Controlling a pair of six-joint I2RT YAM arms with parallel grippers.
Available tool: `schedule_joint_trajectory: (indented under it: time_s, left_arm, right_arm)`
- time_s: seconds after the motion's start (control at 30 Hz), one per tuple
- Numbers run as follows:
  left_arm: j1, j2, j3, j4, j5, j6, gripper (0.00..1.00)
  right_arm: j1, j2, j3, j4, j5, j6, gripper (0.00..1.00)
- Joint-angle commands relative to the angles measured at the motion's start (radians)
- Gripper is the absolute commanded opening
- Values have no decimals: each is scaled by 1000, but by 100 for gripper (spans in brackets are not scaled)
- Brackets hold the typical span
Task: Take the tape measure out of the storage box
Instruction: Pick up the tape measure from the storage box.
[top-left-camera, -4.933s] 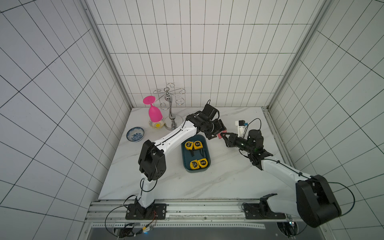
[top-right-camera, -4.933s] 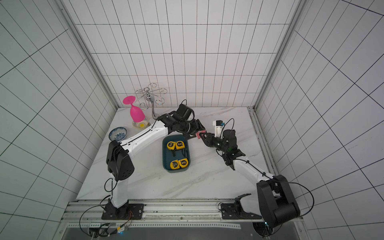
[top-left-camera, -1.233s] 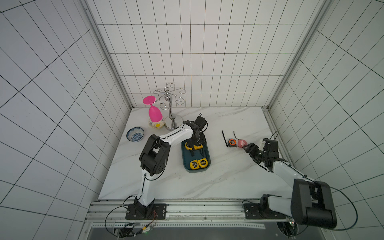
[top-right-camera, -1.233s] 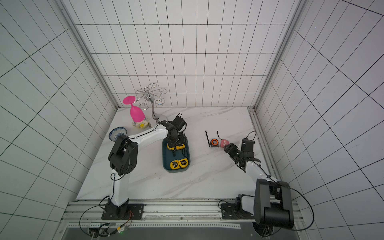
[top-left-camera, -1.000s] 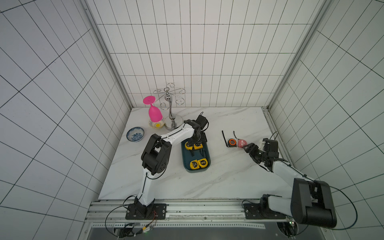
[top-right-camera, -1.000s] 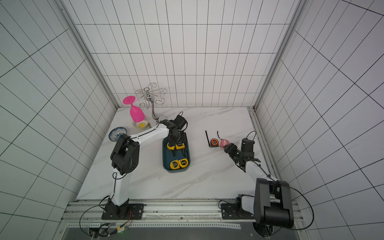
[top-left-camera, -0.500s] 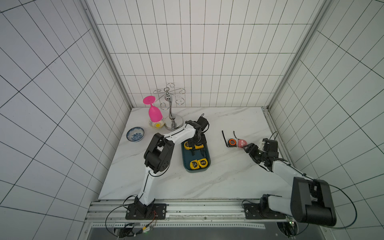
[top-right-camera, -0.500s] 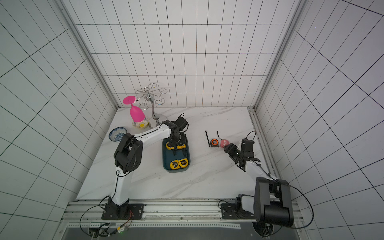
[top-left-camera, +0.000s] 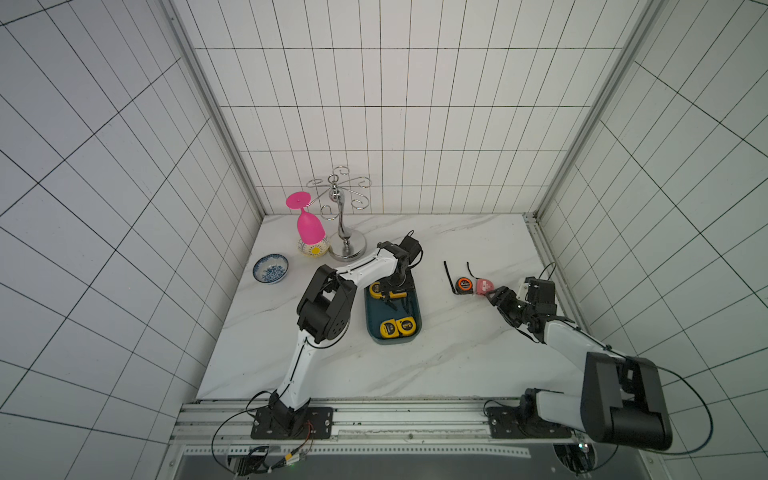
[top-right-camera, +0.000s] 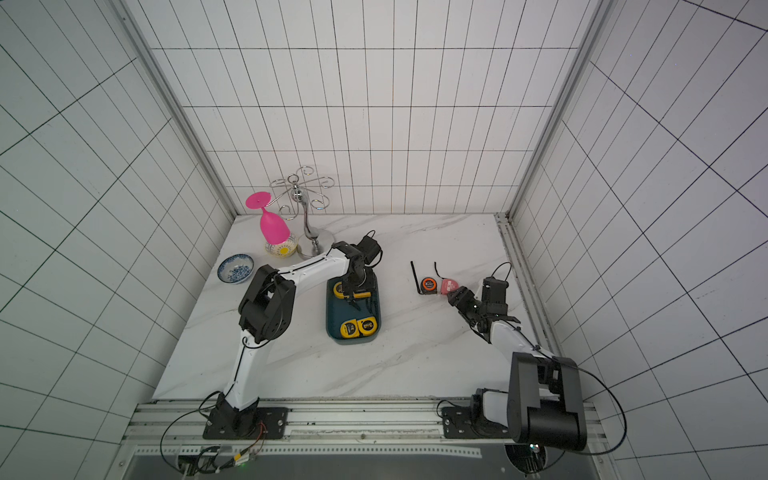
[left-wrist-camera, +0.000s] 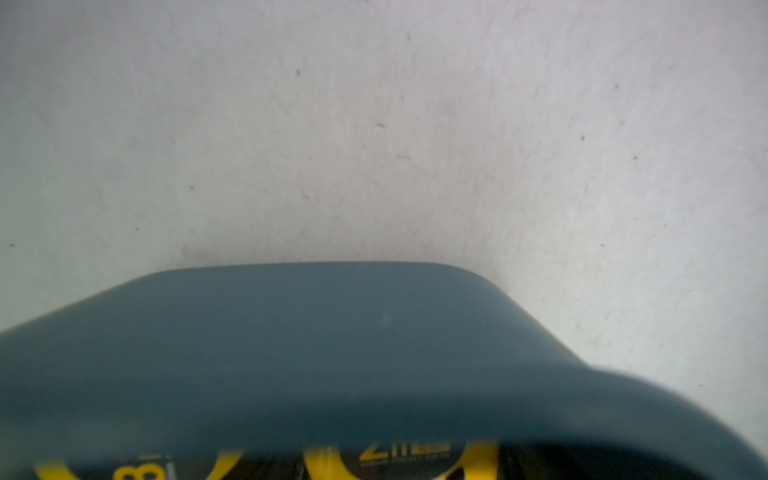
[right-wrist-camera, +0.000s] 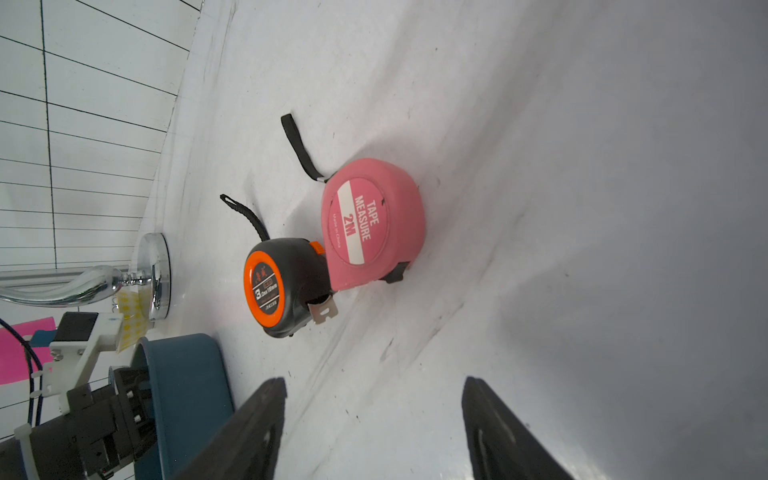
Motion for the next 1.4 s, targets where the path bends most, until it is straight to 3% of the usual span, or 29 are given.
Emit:
schedule_joint_trajectory:
  time_s: [0.0, 0.27, 0.43, 1.0, 1.37]
  left_arm:
    - [-5, 26, 23, -15, -20, 8, 57]
    - [-3, -28, 30, -25, -19, -1, 20]
    - [-3, -83, 31, -35, -16, -16, 6]
    - [-7, -273, 34, -31, 61, -125, 0]
    - [-36, -296, 24, 154, 226, -270, 0]
  right_arm:
    - [-11, 13, 34, 20, -5, 5, 70]
    - [-9, 8, 32, 30, -27, 4, 69]
    - [2, 7, 35, 43, -45, 4, 69]
    - [174, 10, 83, 137, -76, 10, 69]
    - [331, -1, 35, 424, -107, 38, 70]
